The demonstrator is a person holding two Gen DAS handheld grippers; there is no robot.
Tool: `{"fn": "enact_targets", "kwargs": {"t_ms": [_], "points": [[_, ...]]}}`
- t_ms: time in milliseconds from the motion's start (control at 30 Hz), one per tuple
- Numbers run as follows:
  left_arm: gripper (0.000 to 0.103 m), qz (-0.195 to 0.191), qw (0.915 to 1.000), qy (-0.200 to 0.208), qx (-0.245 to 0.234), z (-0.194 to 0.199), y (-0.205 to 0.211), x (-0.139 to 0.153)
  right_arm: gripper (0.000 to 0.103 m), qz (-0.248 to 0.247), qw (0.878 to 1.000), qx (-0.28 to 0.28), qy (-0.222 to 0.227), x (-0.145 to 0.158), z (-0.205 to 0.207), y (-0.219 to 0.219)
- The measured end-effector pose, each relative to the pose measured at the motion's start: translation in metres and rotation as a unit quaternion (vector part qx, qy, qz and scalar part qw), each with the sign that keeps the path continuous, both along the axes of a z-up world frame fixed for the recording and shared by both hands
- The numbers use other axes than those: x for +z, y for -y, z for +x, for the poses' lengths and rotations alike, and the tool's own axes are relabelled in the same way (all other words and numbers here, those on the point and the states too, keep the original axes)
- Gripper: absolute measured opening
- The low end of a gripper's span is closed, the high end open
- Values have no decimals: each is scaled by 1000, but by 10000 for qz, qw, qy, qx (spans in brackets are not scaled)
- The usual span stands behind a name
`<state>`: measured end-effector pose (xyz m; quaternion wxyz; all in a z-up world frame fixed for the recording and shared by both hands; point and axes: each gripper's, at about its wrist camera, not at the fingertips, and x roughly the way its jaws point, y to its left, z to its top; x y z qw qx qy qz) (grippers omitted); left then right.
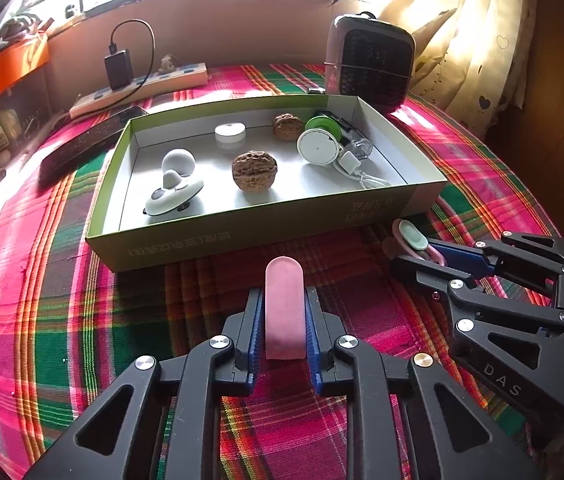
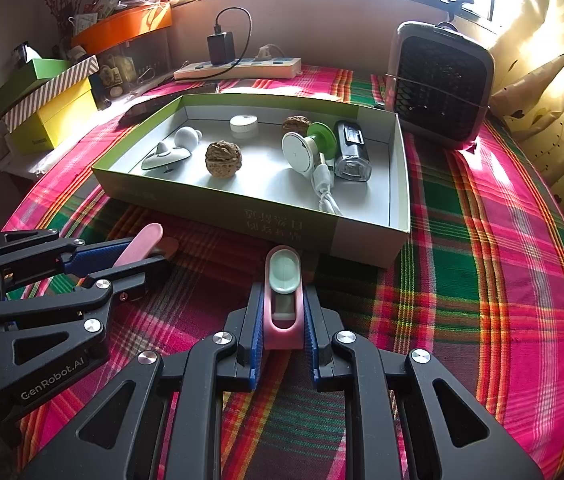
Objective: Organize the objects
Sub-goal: 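Close left gripper on the pink stick while right gripper holds the clip, then lift and carry the pink stick and pink clip toward the tray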
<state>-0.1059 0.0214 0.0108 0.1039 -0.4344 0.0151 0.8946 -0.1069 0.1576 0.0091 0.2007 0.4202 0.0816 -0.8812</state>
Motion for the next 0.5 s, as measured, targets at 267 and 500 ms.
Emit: {"fn": "enact_targets", "kwargs": {"t_ms": [267, 500], "points": [[16, 48, 10000, 1, -1, 0, 2, 0, 18, 13, 10000, 1, -3, 0, 0, 1], [16, 37, 10000, 2, -4, 0, 2, 0, 18, 33, 10000, 3, -9, 0, 0, 1]]}}
